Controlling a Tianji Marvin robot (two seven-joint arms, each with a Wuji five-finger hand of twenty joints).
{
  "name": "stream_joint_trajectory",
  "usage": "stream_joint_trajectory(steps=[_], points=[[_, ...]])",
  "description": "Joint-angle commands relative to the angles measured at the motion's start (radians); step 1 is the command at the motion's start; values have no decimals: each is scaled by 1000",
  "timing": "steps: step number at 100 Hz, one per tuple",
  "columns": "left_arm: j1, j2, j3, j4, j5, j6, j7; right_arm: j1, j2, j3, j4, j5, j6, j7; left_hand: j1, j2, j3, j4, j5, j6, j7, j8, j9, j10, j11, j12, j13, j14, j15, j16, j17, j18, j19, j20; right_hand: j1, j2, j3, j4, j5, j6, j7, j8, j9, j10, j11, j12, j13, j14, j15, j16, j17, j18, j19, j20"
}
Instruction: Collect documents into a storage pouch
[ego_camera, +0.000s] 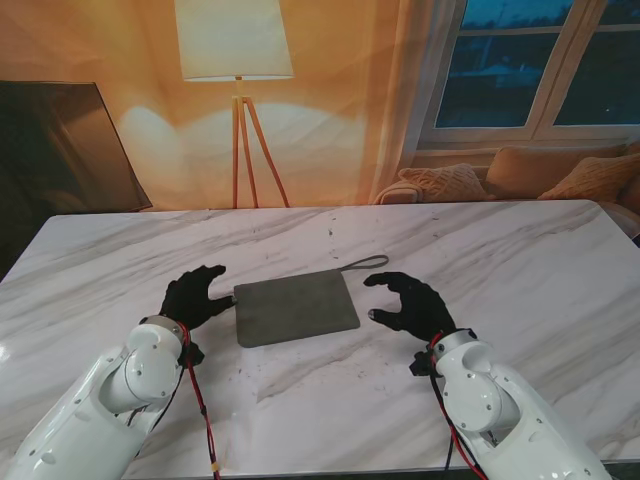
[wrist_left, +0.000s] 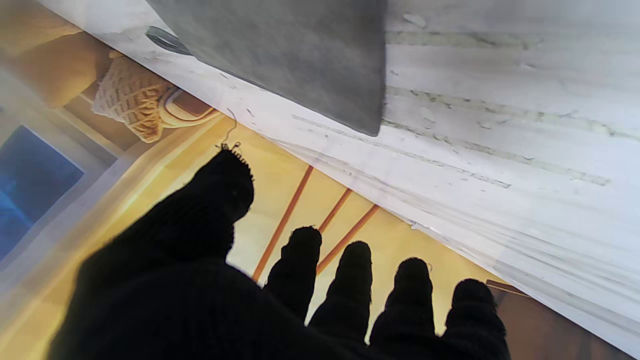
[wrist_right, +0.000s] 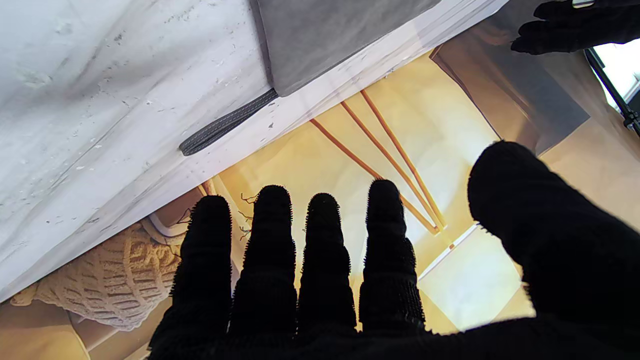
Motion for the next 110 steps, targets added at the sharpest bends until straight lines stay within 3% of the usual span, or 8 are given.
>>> stream_joint_trajectory(steps=[1, 18, 33, 67, 72, 79, 92, 110], points=[[28, -3, 5, -33, 3, -25, -1, 0, -3, -4, 4, 1, 2, 3, -24, 17, 30, 41, 4, -51, 17, 15, -7, -37, 24, -6, -21, -23, -17, -22, -8, -14, 5, 6, -20, 8, 19, 34, -50, -69, -15, -10, -15, -48, -21, -13, -37, -29, -21, -11, -17, -42, -23, 20], [70, -12, 18, -73, -14, -91, 46, -4, -6, -2, 5, 16, -2, -3, -40, 3, 127, 51, 8, -86, 40, 19, 18, -65, 37, -30, 14, -26, -11, -43, -20, -4, 51, 73, -21, -2, -5, 30, -114, -109, -54, -27, -18, -76, -54, -30, -40, -30, -32, -17, -18, -33, -33, 26], [82, -25, 20, -86, -165, -164, 35, -9, -7, 6, 7, 23, -15, -3, -17, -25, 155, 48, 0, -108, 42, 16, 24, -84, 38, -35, 22, -40, -12, -51, -25, -4, 68, 122, -28, -8, -23, 29, -149, -91, -73, -31, -29, -80, -64, -35, -42, -33, -39, -20, -19, -34, -39, 27], [102, -17, 40, -151, -153, -233, 21, -30, -10, 40, -11, 66, -42, 1, -33, -41, 128, 31, -18, -94, 35, 11, 38, -71, 34, -35, 41, -31, -2, -66, -32, 5, 100, 198, -31, -8, -54, 32, -158, -42, -82, -26, -50, -55, -67, -44, -51, -37, -56, -28, -23, -37, -69, 27], [103, -17, 44, -153, -148, -243, 26, -32, -9, 42, -13, 68, -50, 3, -40, -47, 132, 28, -17, -95, 31, 12, 43, -75, 31, -36, 54, -30, 5, -67, -44, 11, 129, 266, -33, -8, -56, 33, -157, -30, -81, -25, -49, -50, -66, -44, -49, -38, -57, -28, -21, -38, -73, 27], [99, -20, 51, -149, -163, -253, 28, -31, -10, 42, -12, 68, -59, 2, -31, -60, 141, 29, -19, -95, 30, 13, 37, -85, 27, -38, 57, -37, 6, -68, -45, 12, 134, 285, -32, -15, -55, 33, -134, 40, -73, -23, -43, -15, -63, -46, -41, -41, -57, -30, -18, -49, -84, 26], [88, -29, 63, -124, -193, -281, 55, -28, -13, 42, -5, 87, -95, -7, -26, -82, 191, 24, -13, -90, 33, 19, 47, -107, 35, -38, 93, -39, 31, -63, -30, 17, 186, 414, -25, -43, -21, 27, -93, 106, -53, -37, -8, 29, -42, -75, -25, -70, -58, -48, -6, -138, -168, -24], [105, -31, 44, -123, -199, -298, 68, -25, -13, 38, 0, 63, -155, -31, -22, -87, 202, 21, -14, -88, 36, 18, 76, -122, 44, -43, 121, -38, 52, -57, -3, 26, 194, 445, -28, -61, 3, 22, -92, 43, -33, -50, -4, -8, -41, -97, -31, -79, -57, -62, -10, -155, -180, -57]])
